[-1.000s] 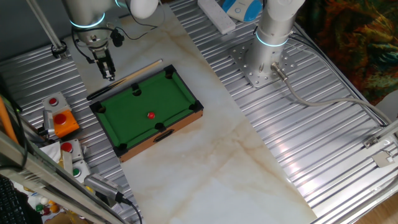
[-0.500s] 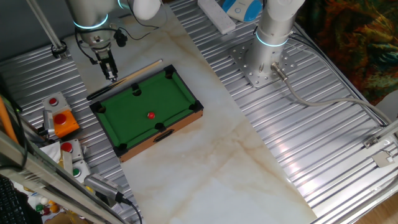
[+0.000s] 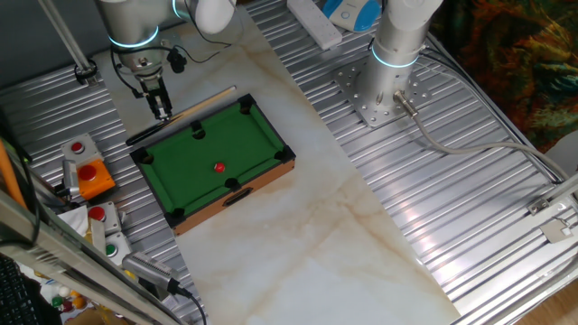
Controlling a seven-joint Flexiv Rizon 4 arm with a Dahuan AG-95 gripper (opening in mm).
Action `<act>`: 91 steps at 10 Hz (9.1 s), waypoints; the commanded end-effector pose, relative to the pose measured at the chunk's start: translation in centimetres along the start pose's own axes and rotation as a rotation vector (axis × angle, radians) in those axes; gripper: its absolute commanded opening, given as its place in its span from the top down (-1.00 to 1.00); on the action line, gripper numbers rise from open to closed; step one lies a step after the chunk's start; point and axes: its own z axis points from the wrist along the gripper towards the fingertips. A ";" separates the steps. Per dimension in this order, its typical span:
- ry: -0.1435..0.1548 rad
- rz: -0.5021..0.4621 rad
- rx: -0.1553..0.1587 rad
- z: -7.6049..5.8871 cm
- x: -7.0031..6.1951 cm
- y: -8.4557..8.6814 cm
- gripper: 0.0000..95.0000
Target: Hit the pool ball
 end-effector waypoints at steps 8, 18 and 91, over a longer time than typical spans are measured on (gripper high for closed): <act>0.021 -0.124 0.002 0.1 0.0 0.0 0.20; 0.032 -0.173 0.009 1.2 -0.1 0.2 0.20; 0.038 0.538 -0.033 -10.1 1.5 1.1 1.00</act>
